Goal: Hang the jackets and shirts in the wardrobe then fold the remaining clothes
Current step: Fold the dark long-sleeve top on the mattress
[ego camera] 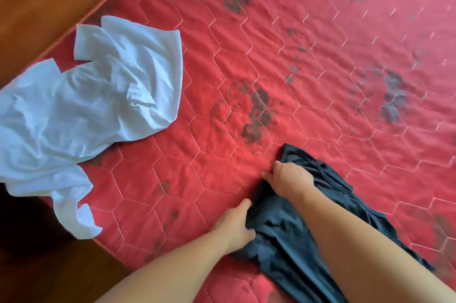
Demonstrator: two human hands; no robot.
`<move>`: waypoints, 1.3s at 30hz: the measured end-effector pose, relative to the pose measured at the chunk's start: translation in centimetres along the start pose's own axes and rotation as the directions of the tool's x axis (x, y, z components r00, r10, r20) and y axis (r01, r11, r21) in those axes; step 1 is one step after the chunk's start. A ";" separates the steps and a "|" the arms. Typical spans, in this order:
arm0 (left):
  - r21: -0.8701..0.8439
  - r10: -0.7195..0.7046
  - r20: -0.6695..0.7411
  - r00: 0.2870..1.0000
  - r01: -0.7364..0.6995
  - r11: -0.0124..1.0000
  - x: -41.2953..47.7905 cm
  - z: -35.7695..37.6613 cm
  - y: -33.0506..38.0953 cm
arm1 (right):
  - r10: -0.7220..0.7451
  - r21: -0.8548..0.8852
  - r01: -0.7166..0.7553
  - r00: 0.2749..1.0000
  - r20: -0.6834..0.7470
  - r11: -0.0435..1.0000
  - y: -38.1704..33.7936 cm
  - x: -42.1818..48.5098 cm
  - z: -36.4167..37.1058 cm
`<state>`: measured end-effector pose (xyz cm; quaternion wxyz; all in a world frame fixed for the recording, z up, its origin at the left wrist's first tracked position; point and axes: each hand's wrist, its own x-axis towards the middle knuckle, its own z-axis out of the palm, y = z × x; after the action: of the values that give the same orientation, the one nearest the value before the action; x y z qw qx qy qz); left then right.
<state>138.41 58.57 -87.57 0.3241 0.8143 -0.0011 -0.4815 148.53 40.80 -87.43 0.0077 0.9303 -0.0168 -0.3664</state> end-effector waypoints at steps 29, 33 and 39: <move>0.169 0.278 0.158 0.948 -0.303 0.938 -3.5 27.6 15.0 | 0.525 0.870 -0.418 0.818 0.235 0.263 28.4 -22.5 20.2; 0.360 0.420 -0.191 0.887 -0.334 0.871 -0.8 24.0 14.3 | 0.615 0.936 -0.352 0.741 0.270 0.014 26.9 -20.9 20.3; 0.371 0.202 -0.282 0.938 -0.087 0.925 1.9 20.4 14.4 | 0.674 0.544 -0.514 0.727 -0.135 0.663 27.0 -20.4 19.7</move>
<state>127.87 35.89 -88.06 0.2037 0.9231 -0.0964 -0.3115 119.51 14.50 -87.27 -0.0944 0.8911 -0.4105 -0.1687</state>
